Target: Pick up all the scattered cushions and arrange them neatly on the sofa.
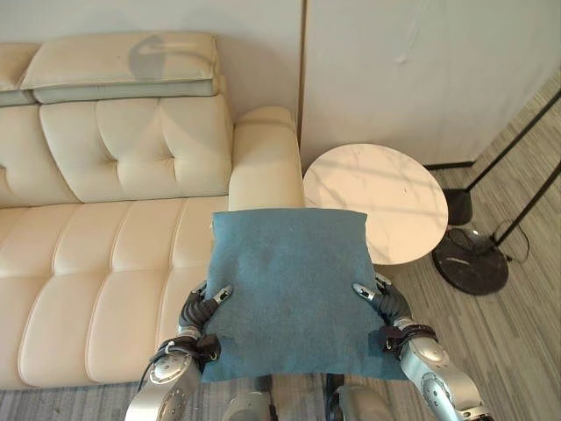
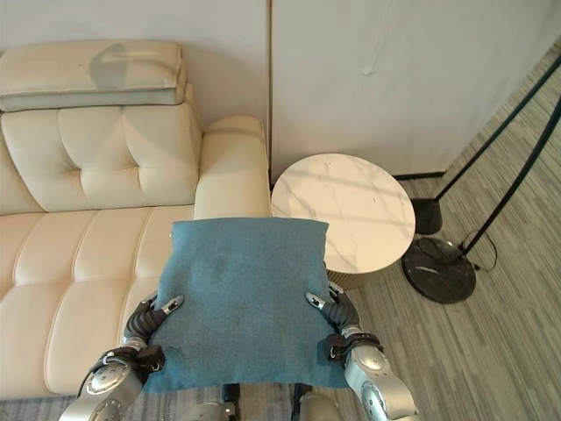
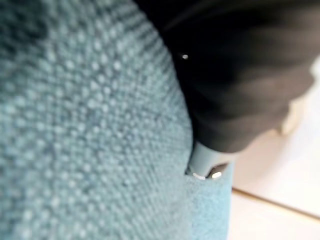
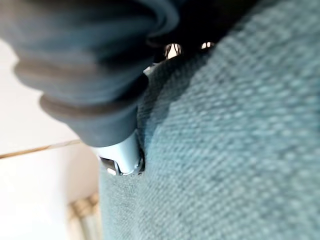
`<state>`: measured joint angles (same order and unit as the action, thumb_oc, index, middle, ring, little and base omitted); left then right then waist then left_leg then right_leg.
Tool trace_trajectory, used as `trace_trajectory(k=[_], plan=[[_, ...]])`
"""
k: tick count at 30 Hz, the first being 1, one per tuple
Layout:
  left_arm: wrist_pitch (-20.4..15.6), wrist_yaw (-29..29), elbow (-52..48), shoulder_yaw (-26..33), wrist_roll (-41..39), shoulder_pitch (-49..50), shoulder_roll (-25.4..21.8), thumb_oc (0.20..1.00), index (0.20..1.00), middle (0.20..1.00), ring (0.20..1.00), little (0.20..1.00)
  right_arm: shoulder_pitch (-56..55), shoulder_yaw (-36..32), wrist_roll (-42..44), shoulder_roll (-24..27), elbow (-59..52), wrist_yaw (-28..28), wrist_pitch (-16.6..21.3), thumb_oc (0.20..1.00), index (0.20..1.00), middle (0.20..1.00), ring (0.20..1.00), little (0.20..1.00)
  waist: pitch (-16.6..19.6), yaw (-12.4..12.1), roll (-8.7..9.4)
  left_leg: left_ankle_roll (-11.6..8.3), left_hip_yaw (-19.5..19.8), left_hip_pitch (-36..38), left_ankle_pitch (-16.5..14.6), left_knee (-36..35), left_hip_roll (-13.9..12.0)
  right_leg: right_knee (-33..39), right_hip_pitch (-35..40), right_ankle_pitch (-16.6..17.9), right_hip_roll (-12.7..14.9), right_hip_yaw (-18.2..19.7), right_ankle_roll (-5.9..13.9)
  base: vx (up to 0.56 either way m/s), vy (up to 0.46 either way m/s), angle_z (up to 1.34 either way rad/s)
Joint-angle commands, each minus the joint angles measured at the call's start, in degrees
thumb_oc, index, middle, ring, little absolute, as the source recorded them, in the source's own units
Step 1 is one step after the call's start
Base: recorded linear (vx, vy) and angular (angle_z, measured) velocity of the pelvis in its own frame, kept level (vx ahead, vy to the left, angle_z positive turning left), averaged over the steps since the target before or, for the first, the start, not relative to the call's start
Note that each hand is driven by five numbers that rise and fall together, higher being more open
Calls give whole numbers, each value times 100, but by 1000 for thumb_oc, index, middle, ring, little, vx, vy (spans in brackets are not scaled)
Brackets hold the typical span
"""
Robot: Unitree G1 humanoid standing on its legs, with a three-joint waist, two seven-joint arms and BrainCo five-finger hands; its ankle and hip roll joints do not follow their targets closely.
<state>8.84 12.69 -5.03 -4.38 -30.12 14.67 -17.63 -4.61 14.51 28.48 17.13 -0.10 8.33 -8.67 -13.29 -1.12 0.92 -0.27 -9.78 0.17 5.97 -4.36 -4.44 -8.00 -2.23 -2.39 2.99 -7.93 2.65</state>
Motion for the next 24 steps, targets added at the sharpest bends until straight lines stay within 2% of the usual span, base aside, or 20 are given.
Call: trace_trajectory(k=[1,2,3,4,6,8,10,11,12,13,16,17,18,20,21,22,24], plan=[[-615,-12,-851,-123,67,-229,19,200,200,200,200,200,300,200,181,-280,-863,-433,586,200,200,200,200,200,530,-114,254,-151,55,-577,-71,-64,474,913,1149,-636,-288,149,14,-319,-277,8],[-612,-11,-854,-123,68,-228,20,200,200,200,200,200,299,200,181,-279,-864,-433,586,200,200,200,200,200,529,-109,251,-156,62,-579,-66,-64,471,929,1156,-625,-293,143,9,-559,-479,5],[-630,34,-924,-59,58,-196,58,200,200,200,200,200,222,167,295,-224,-952,-425,627,200,200,200,200,200,413,-145,244,-351,204,-693,216,-64,444,1101,1187,-640,-447,93,-92,-253,-210,10],[-627,34,-928,-57,58,-195,61,200,200,200,200,200,223,168,296,-221,-952,-425,627,200,200,200,200,200,419,-128,235,-355,222,-710,228,-64,437,1110,1180,-627,-459,78,-98,-372,-295,48],[-675,87,-964,-63,77,-107,148,200,200,200,200,200,135,143,357,-104,-1034,-396,670,200,200,200,200,200,216,-163,149,-564,517,-866,494,-64,427,1061,1111,-584,-517,-239,-139,-424,-225,62],[-691,121,-957,-59,104,-149,147,200,200,200,200,200,188,131,382,-74,-1028,-346,695,200,200,200,200,200,152,-166,136,-543,606,-832,472,-64,453,1018,1053,-566,-499,-337,-137,-332,-129,55],[-707,94,-1002,-50,126,-76,199,200,200,200,200,200,271,141,378,-31,-1084,-367,688,200,200,200,200,200,207,-164,190,-379,347,-532,292,-8,418,1103,975,-431,-368,-613,-113,-262,-81,56],[-729,63,-1065,-31,135,-32,190,200,200,200,200,200,298,163,426,-5,-1107,-383,732,200,200,200,200,200,204,-189,234,-299,246,-472,15,323,402,1116,967,-414,-300,-687,-127,-125,-38,32],[-727,63,-1067,-30,135,-31,190,200,200,200,200,200,300,164,426,-5,-1106,-383,733,200,200,200,200,200,213,-180,232,-298,253,-500,6,350,399,1119,956,-408,-303,-694,-128,-177,-55,20],[-774,36,-1127,-35,79,-23,189,200,200,200,200,200,371,205,503,12,-1143,-371,789,200,200,200,200,200,227,-206,290,-217,221,-414,-344,784,355,1172,929,-398,-237,-796,-162,-148,-35,11],[-786,65,-1173,-65,-1,-21,197,200,200,200,200,200,380,253,569,5,-1182,-378,808,200,200,200,200,200,243,-200,301,-207,188,-238,-485,976,268,1270,940,-377,-218,-908,-189,-97,0,38],[-751,21,-1202,-126,-46,-9,174,200,200,200,200,200,349,251,599,22,-1231,-372,803,200,200,200,200,200,292,-172,264,-286,79,31,-566,800,75,1300,950,-435,-209,-1028,-159,-7,28,45],[-749,22,-1205,-127,-46,-5,175,200,200,200,200,200,346,252,599,24,-1233,-372,802,200,200,200,200,200,288,-169,261,-289,82,43,-565,792,73,1300,959,-438,-212,-1032,-160,-37,62,37],[-697,-65,-1221,-180,-72,44,156,200,200,200,200,200,289,219,628,55,-1251,-365,796,200,200,200,200,200,314,-117,209,-370,-149,217,-455,503,-134,1300,910,-432,-162,-1261,-134,-49,70,39],[-695,-65,-1224,-181,-72,48,157,200,200,200,200,200,286,220,629,58,-1253,-365,796,200,200,200,200,200,316,-111,207,-372,-144,225,-445,486,-133,1300,912,-433,-163,-1267,-134,-99,145,82],[-652,-121,-1226,-217,-80,38,141,200,200,200,200,200,248,149,629,107,-1272,-351,815,200,200,200,200,200,314,-49,150,-492,-544,256,-251,223,-381,1300,846,-411,-71,-1587,-98,-110,173,109],[-631,-206,-1198,-234,-153,-22,146,200,200,200,200,200,232,10,610,153,-1243,-301,819,200,200,200,200,200,333,17,40,-645,-1059,357,-126,-64,-593,1300,785,-343,69,-2058,-23,-120,279,152]])
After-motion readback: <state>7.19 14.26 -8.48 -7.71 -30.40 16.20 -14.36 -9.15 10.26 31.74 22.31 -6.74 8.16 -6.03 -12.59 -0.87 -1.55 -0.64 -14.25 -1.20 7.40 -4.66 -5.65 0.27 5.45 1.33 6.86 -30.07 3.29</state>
